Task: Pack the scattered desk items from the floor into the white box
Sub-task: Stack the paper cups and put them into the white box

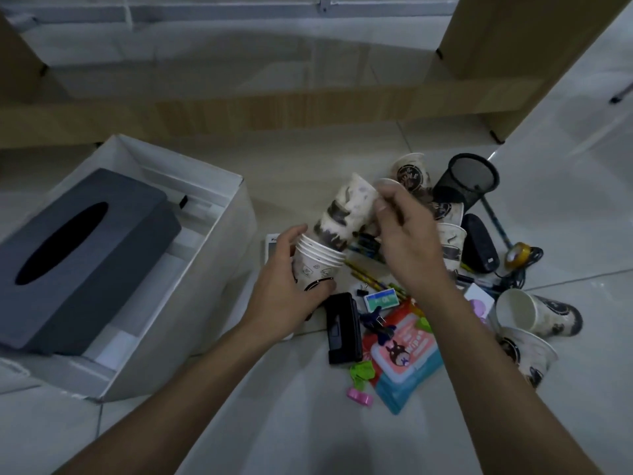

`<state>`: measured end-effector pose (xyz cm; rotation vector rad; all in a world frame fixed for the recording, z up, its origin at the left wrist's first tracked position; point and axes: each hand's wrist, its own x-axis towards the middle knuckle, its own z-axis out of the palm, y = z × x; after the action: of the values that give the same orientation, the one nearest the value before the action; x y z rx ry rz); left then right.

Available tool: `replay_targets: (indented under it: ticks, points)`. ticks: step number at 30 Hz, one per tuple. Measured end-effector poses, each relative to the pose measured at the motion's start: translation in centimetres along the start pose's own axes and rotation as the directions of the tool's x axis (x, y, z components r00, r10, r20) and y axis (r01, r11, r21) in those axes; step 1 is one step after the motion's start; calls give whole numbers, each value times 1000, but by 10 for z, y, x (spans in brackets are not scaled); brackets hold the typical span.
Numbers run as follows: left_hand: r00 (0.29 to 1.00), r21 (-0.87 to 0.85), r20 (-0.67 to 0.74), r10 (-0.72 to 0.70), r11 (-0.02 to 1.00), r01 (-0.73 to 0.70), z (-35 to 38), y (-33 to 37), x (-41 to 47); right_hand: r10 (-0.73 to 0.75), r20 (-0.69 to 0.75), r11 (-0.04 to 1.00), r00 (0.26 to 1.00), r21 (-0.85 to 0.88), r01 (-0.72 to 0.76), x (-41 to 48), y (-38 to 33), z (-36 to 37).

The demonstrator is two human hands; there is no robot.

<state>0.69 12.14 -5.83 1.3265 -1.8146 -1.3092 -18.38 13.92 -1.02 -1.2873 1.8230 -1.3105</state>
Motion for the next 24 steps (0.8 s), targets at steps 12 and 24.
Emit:
replay_targets:
  ticks: [12, 24]
  points:
    - [999, 21, 35, 18, 1000, -19, 9, 15, 5, 2, 7, 952, 1000, -308, 0, 3, 11, -9]
    - [996, -50, 86, 2, 999, 3, 27, 21, 35, 148, -11, 646, 989, -756, -105, 99, 51, 0]
